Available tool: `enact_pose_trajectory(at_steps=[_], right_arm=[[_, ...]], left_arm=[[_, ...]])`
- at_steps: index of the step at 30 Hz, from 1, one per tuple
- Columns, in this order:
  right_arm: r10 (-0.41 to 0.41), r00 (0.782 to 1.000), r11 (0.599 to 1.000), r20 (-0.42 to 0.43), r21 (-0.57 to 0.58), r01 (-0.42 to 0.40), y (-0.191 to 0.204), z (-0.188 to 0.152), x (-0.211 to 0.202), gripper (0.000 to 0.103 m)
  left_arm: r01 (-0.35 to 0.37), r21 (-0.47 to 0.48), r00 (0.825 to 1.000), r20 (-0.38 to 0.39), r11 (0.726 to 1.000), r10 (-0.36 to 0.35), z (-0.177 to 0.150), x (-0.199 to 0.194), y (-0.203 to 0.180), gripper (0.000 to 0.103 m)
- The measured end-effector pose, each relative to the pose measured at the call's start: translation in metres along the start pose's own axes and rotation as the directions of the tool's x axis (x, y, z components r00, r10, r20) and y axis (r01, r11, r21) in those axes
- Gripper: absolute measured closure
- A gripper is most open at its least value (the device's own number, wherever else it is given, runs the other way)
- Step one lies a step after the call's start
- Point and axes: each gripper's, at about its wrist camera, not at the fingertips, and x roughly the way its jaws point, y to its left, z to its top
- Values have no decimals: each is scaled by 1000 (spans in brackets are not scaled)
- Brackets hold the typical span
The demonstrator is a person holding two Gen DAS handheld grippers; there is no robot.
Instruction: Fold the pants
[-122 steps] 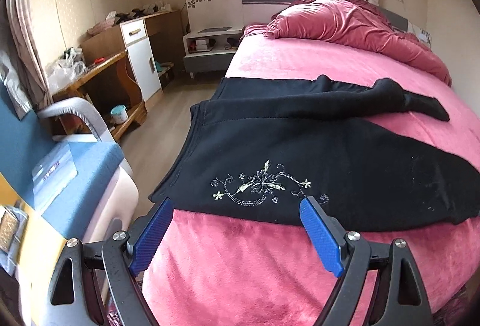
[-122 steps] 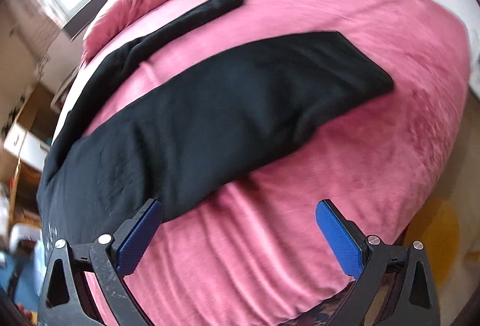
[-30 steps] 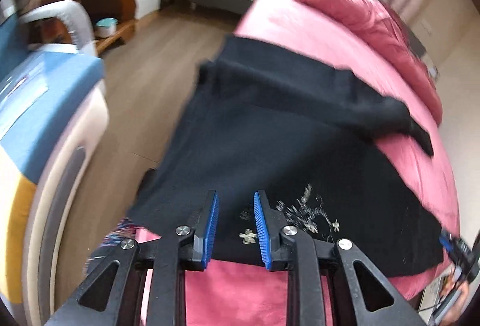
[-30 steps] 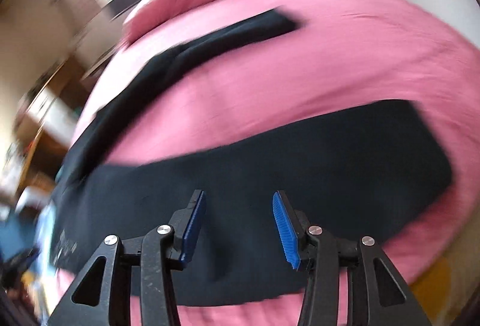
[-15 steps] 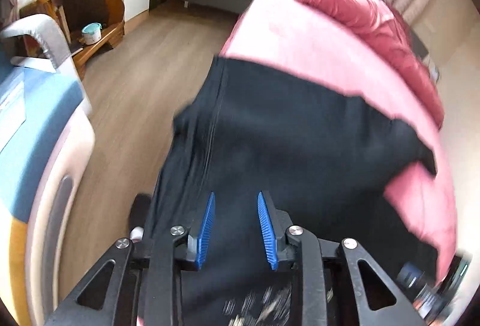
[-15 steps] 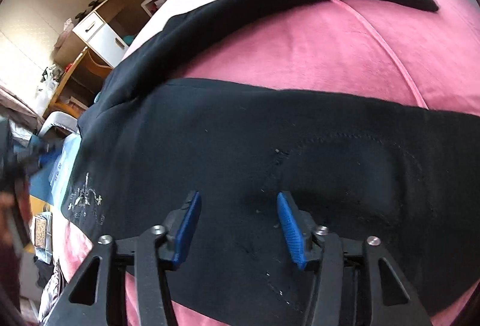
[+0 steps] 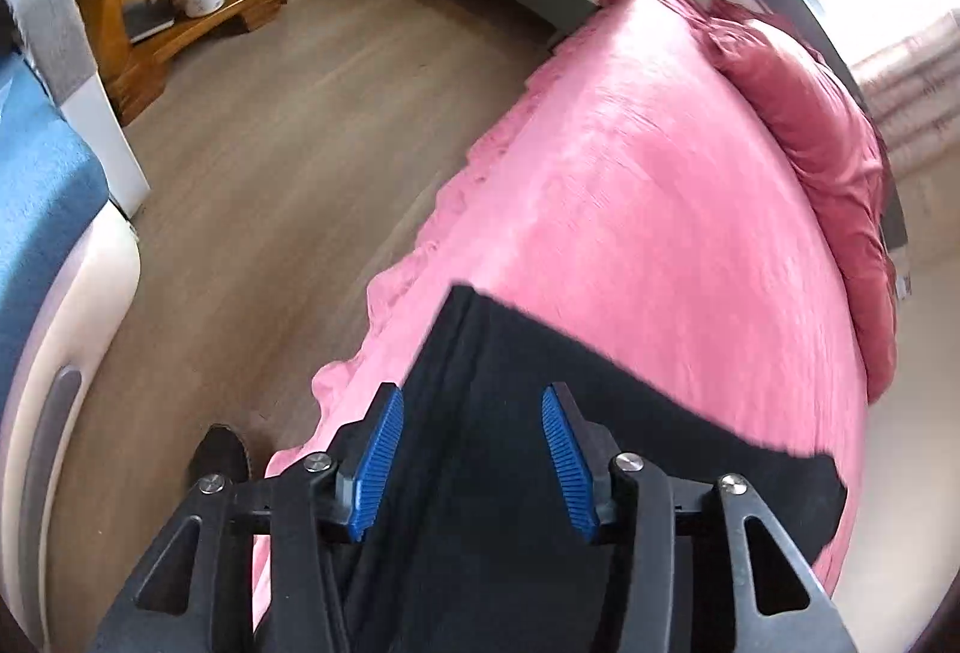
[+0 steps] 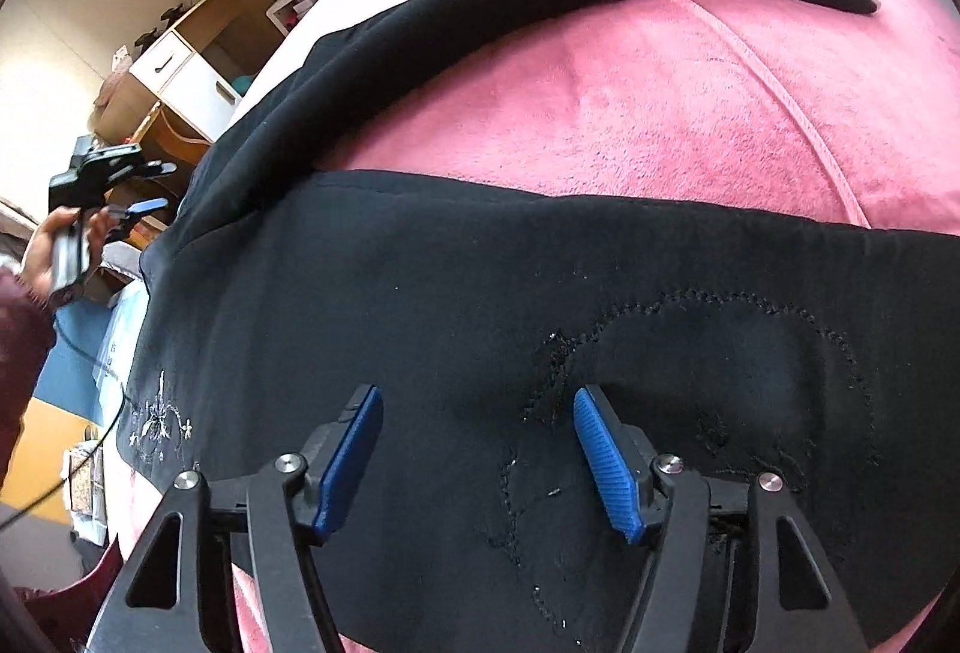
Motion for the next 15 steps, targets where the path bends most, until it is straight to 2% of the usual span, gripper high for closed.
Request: enact_pose_trajectory(at_steps=[3, 6, 10, 11, 12, 14, 15], right_arm=[[-9, 1000, 1000, -6, 5, 9, -1, 1, 1, 34], [-7, 1000, 1000, -8, 8, 7, -1, 2, 3, 31], [-13, 1000, 1000, -7, 8, 13, 2, 1, 4, 28], [-16, 1000, 1000, -7, 7, 16, 3, 1, 5, 28], [-20, 1000, 1000, -7, 6, 20, 3, 2, 5, 28], [-25, 1000, 1000, -7, 7, 25, 5, 2, 6, 27], [-25, 1000, 1000, -7, 7, 25, 5, 2, 6, 28]], left_arm=[[-5, -14, 1000, -28, 1000, 5, 9, 18, -2, 49], [-25, -13, 999, -23, 1000, 25, 18, 28, -8, 49], [-34, -26, 997, -76, 999, 32, 19, 41, -11, 50], [-35, -20, 996, -86, 999, 34, 19, 45, -13, 57], [-22, 1, 997, -80, 1000, 22, 17, 44, -16, 69], [-26, 37, 999, -30, 999, 27, 13, 35, -22, 85], [-18, 64, 1000, -1, 998, 19, 10, 27, -26, 89]])
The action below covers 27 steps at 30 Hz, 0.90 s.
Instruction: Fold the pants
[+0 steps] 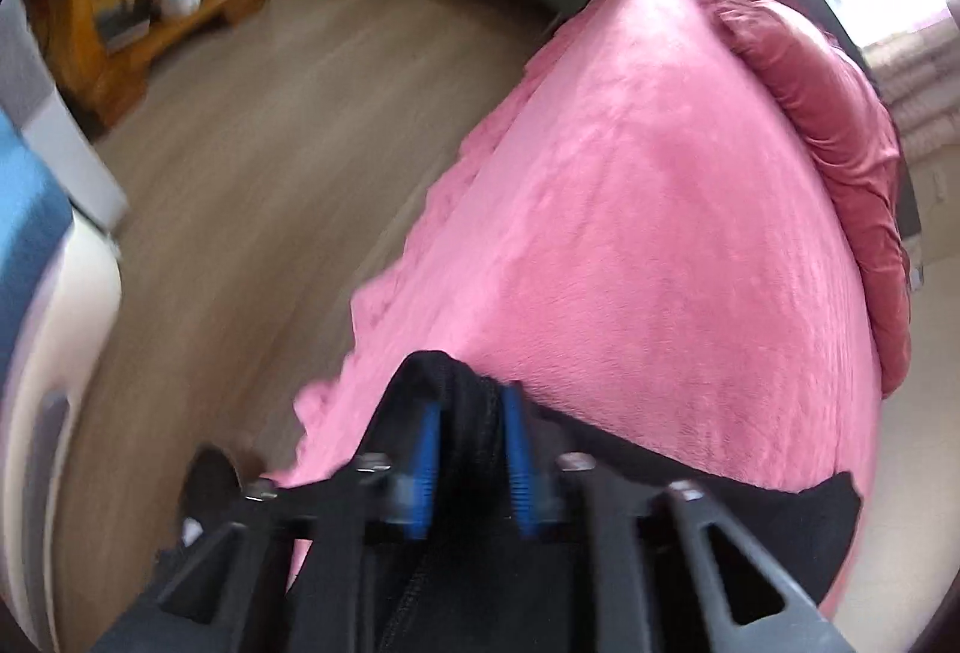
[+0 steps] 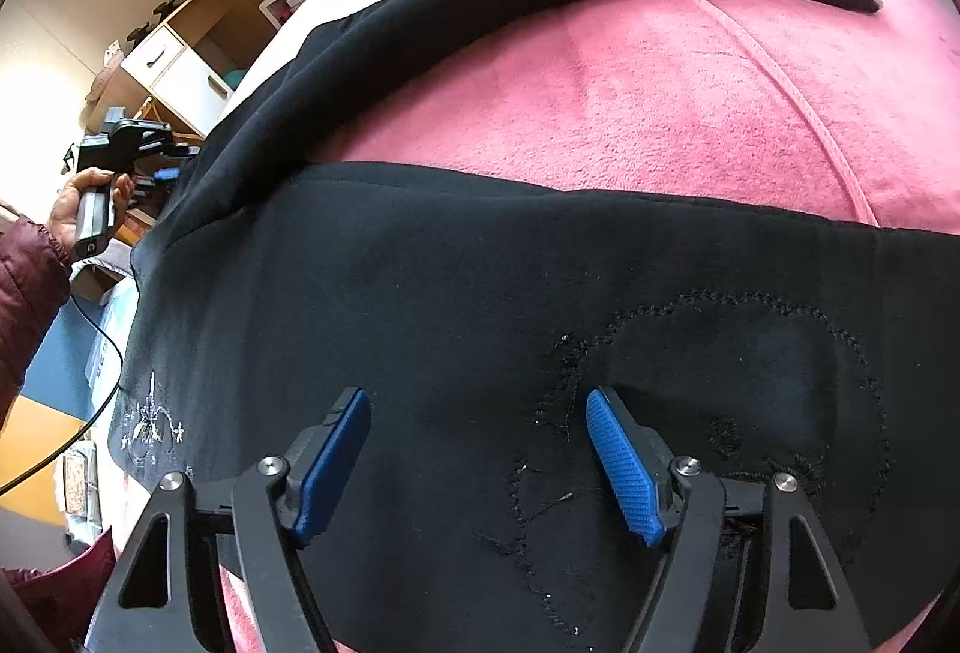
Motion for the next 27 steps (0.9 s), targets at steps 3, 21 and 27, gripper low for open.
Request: enact_pose_trajectory(at_steps=[3, 21, 27], right_arm=[[-1, 1000, 1000, 0, -6, 1, 2, 1, 2, 28], [73, 990, 997, 117, -11, -73, 7, 63, -31, 36], [198, 964, 972, 176, 89, -216, 2, 126, -33, 48]], left_arm=[[75, 49, 993, 86, 996, -79, -11, -33, -11, 92], [445, 594, 802, 69, 670, -593, -237, -266, -21, 96], [475, 582, 819, -16, 661, -574, -285, -255, -9, 96]])
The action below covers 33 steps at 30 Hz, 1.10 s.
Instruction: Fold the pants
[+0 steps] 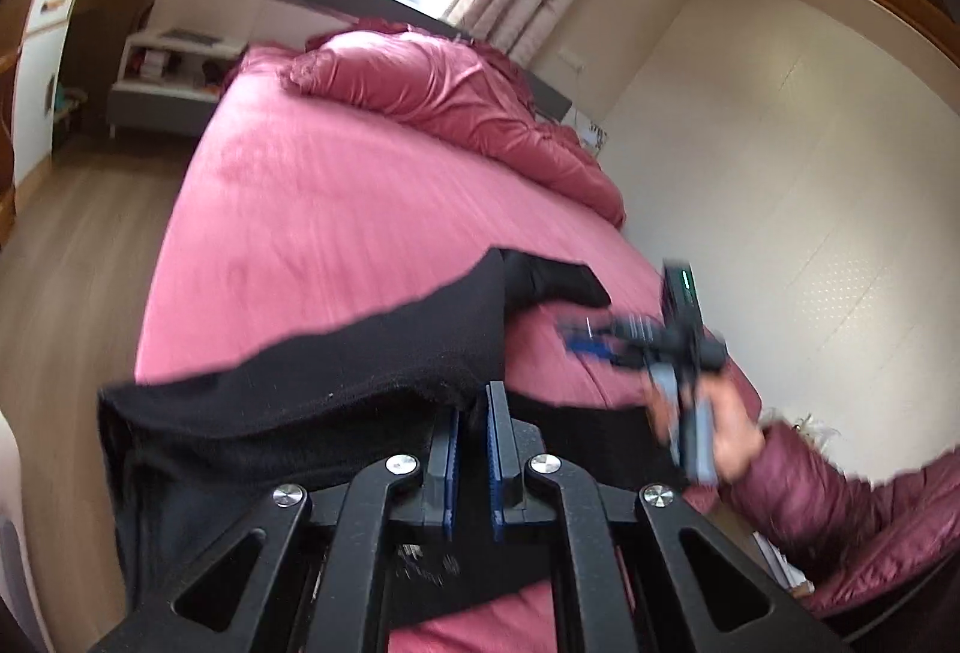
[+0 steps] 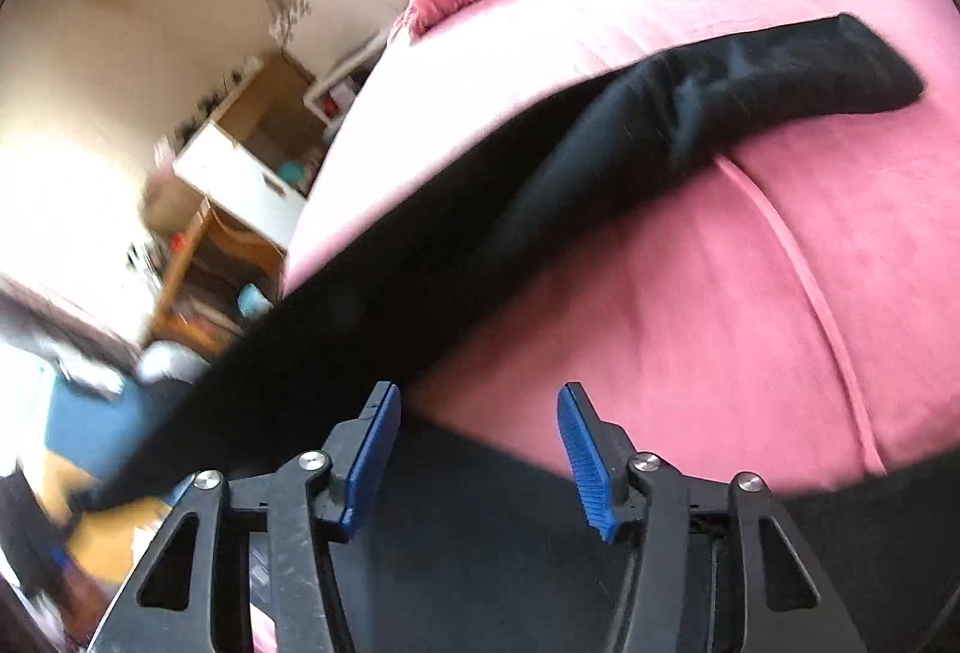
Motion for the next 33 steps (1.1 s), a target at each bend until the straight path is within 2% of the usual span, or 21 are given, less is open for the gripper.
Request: enact_pose_trajectory(at_steps=[4, 9, 15, 16, 17, 19, 20, 23, 25, 26, 29, 31, 33], right_arm=[[44, 999, 994, 31, 104, -47, -4, 46, 20, 50], [-13, 1000, 989, 27, 149, 9, -2, 85, 52, 53], [-95, 995, 980, -19, 175, 97, -20, 118, 86, 73], [-120, 992, 978, -39, 170, 125, -22, 121, 92, 89], [-144, 989, 976, -41, 159, 149, -23, 122, 94, 95], [-149, 988, 978, -29, 142, 152, -23, 124, 92, 95], [-146, 989, 981, -14, 125, 147, -19, 125, 87, 95], [-93, 994, 990, 54, 113, 86, -11, 131, 61, 95], [-18, 992, 996, 125, 94, 6, 0, 131, 31, 95], [13, 989, 997, 150, 77, -25, 5, 129, 18, 95], [111, 975, 993, 192, 24, -117, 17, 111, -18, 95], [134, 974, 991, 183, -18, -133, 23, 90, -33, 95], [160, 973, 987, 164, -36, -156, 22, 63, -46, 95]], left_arm=[[13, -35, 1000, -23, 999, -14, -14, 1, 2, 96], [19, -38, 999, -30, 999, -20, -18, 2, 3, 96], [11, -44, 999, -47, 999, -13, -15, -1, 13, 96], [5, -54, 999, -45, 999, -7, -12, -1, 18, 96], [-10, -71, 999, -37, 997, 8, -4, -1, 25, 96], [-55, -84, 998, -15, 995, 54, 15, 0, 38, 96], [-98, -90, 995, -2, 991, 99, 33, 0, 49, 96], [-188, -108, 980, 40, 976, 193, 83, 5, 80, 96], [-253, -152, 964, 44, 955, 262, 123, 11, 108, 96], [-261, -186, 961, 43, 947, 274, 142, 15, 124, 96], [-317, -233, 944, 16, 919, 329, 169, 25, 151, 96], [-341, -241, 936, -1, 909, 351, 173, 29, 155, 96], [-322, -238, 942, 12, 916, 334, 170, 27, 151, 96]])
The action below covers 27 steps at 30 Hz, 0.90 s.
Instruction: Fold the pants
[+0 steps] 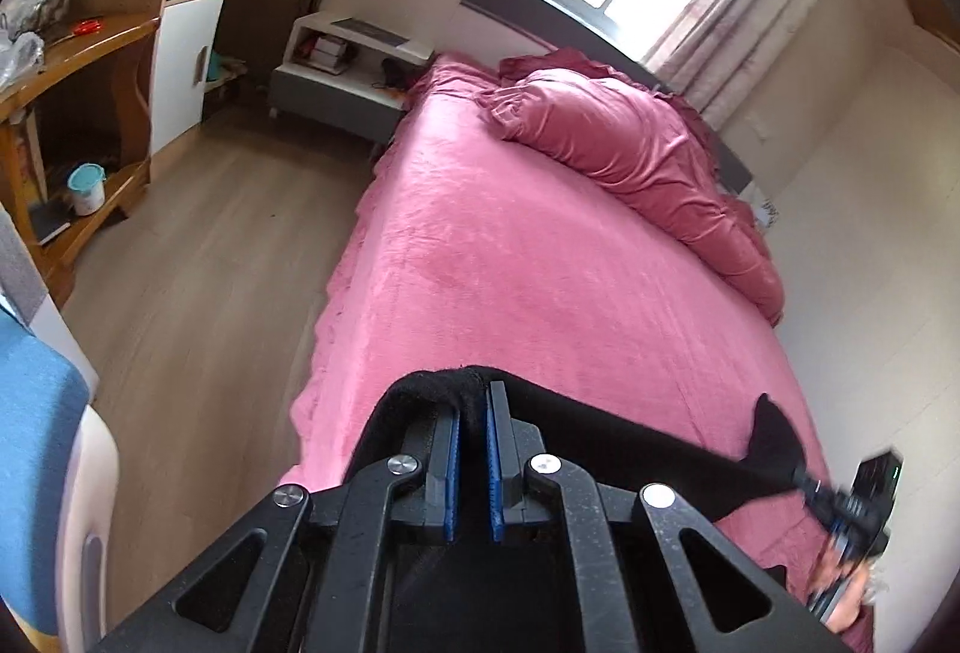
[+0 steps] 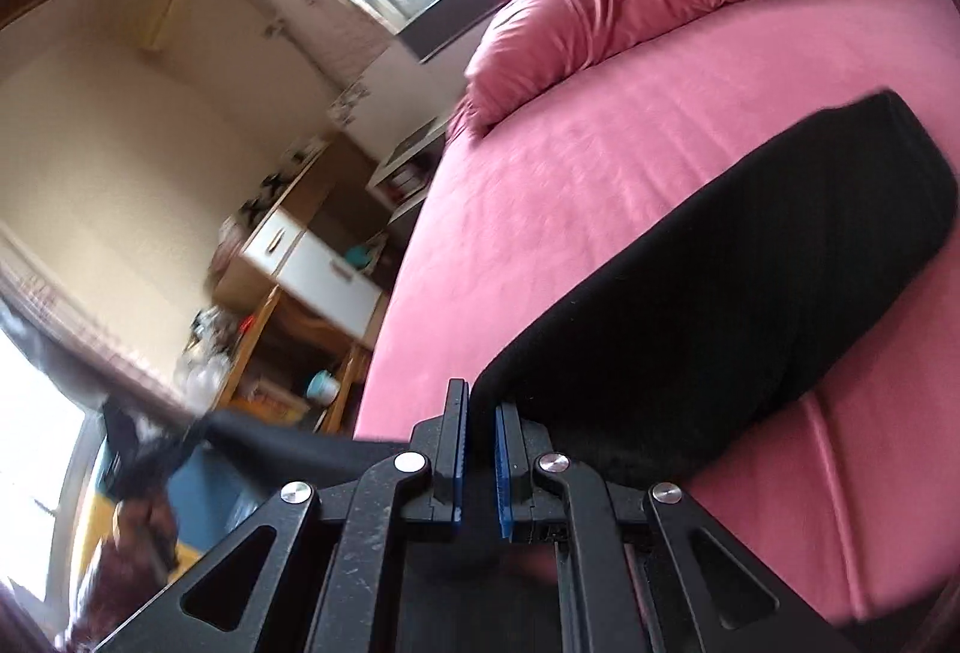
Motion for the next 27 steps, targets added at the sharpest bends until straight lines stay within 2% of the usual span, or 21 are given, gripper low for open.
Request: enact_pose_trajectory(at_steps=[6, 10, 15, 20, 25, 27], right_arm=[[-10, 997, 999, -70, 34, 12, -15, -75, -31, 95], [-20, 992, 997, -123, 75, 29, -27, -126, -43, 95], [-41, 982, 996, -182, 69, 55, -31, -160, -41, 95], [-82, 967, 995, -243, 40, 94, -33, -187, -38, 96], [-134, 950, 989, -282, 20, 145, -38, -208, -34, 96], [-151, 944, 987, -295, 12, 162, -39, -211, -30, 96]], left_arm=[[37, 51, 999, -3, 998, -37, -44, -27, -7, 96], [35, 36, 999, -5, 999, -35, -91, -52, 3, 96], [-4, -26, 999, -40, 1000, 3, -151, -65, 28, 96], [-59, -107, 991, -128, 993, 46, -208, -57, 57, 96], [-98, -174, 978, -200, 980, 63, -244, -43, 74, 95], [-103, -224, 973, -225, 969, 51, -249, -39, 83, 90]])
